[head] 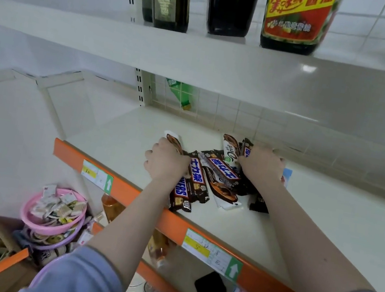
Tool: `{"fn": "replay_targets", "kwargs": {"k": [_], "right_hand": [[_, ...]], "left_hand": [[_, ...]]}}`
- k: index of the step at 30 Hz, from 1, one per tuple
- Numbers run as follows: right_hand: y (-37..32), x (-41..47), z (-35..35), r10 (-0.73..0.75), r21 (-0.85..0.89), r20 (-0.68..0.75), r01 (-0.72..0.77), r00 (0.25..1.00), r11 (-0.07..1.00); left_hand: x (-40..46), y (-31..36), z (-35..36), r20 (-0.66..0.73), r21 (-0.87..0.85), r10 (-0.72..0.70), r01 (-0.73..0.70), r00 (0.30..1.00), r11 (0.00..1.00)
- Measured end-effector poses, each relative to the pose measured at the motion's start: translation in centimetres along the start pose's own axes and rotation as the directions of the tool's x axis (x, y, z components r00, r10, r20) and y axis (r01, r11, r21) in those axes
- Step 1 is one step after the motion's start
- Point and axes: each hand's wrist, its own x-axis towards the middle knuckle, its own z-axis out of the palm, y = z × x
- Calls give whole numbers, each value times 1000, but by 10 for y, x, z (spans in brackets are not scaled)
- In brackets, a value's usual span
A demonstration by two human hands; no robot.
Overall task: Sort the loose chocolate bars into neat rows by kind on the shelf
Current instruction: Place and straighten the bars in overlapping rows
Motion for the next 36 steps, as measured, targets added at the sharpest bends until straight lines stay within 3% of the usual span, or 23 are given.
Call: {"fn": "replay_targets", "kwargs": {"k": [5,9,11,15,18,22,26,29,32,36], "right_hand": [[11,-6,-6,2,11,54,-2,999,1000],[17,-13,-8,18,116,128,-33,992,993],[19,-17,-9,8,155,152,-32,988,987],[21,-24,-18,18,211,236,-69,972,975],[23,-31,-25,1,222,282,-66,960,973],[21,-47,-24,-92,294,227,22,969,955],[20,-62,-18,-135,378,125,79,983,923],[27,-70,-19,-131,410,73,90,989,907],[36,-80,-26,-144,521,7,119,990,845],[55,-93,-43,-93,675,-30,89,995,733]], "left_hand": [[-25,-17,2,75,75,69,-74,995,994],[-34,-16,-5,116,173,63,-82,991,982],[-29,-16,-8,192,110,64,-87,979,990],[-25,-12,-14,315,-109,-11,48,949,993],[-24,-10,-15,336,-131,-32,80,941,988],[-29,-8,-17,342,-138,-7,58,940,989],[-36,-12,-16,269,-281,3,76,963,957],[-46,-15,-20,326,-486,1,167,945,858],[-55,-16,-27,461,-680,11,345,887,647],[-63,-12,-34,629,-742,112,550,770,383]]}}
